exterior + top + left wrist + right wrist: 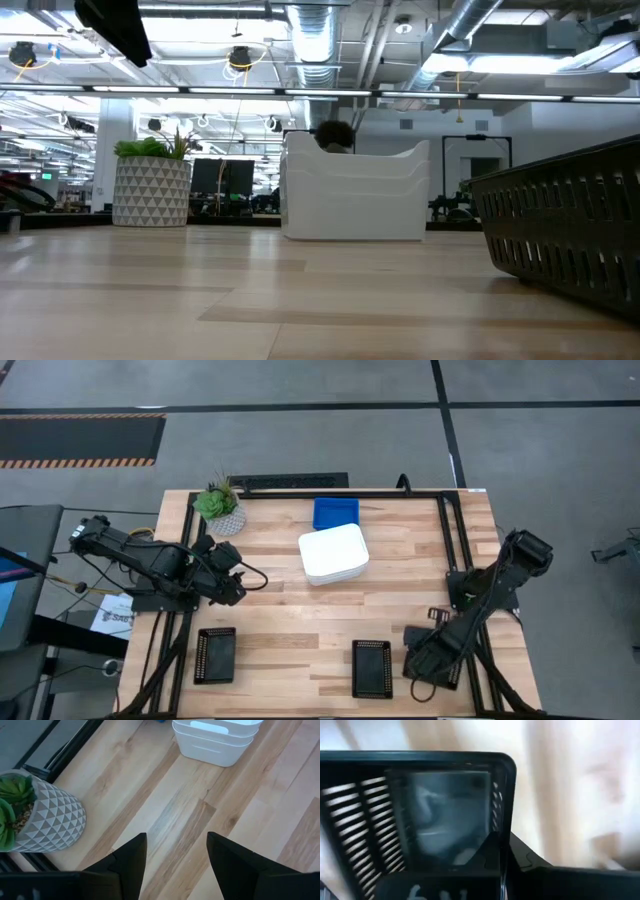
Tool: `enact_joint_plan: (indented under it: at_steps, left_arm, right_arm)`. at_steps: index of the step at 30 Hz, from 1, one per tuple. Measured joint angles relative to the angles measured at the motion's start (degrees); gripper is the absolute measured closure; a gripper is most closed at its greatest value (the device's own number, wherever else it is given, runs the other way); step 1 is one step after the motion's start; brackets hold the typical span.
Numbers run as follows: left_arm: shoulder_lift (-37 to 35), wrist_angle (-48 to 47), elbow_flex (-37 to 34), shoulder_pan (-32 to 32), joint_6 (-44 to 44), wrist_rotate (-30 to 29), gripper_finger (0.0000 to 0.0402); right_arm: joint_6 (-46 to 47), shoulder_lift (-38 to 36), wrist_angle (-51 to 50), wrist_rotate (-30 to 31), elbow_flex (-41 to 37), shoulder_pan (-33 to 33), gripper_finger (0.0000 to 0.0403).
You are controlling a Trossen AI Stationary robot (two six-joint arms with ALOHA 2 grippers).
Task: Stack baskets by color
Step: Stack the right black bin on the right black bin
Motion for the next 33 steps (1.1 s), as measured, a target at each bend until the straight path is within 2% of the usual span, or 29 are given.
enact_joint_plan:
  at_steps: [3,7,11,16,23,29,33]
  left_arm:
    - [0.0,0.0,0.0,-0.02,0.0,0.34,0.0205]
    - [0.0,-0.02,0.0,-0.02,1.32,0.67,0.0205]
    - [0.0,-0.02,0.0,-0.02,2.37,0.7,0.0205]
    - [0.0,-0.02,0.0,-0.02,2.99,0.67,0.0205]
    - [0.0,-0.05,0.0,-0.02,3.06,0.65,0.0205]
    - [0.0,0.0,0.0,-0.02,4.28,0.63,0.0205]
    - [-0.01,0.0,0.0,-0.02,5.05,0.61,0.0205]
  right_arm:
    - [3.27,-3.13,-4.33,4.52,2.39,-2.06,0.0392]
    - [13.21,-8.29,-8.25,8.36,6.78,-4.29,0.0396]
    - [22.58,-12.92,-7.27,14.03,11.66,-4.49,0.0394]
    - [32.73,-14.44,-5.35,18.87,15.51,-4.24,0.0398]
    - [36.98,-6.96,3.56,22.18,15.48,-4.17,0.0396]
    - [41.12,-0.88,6.25,22.06,15.48,-3.43,0.0378]
    - [44.48,1.04,9.34,22.51,15.52,-2.17,0.0379]
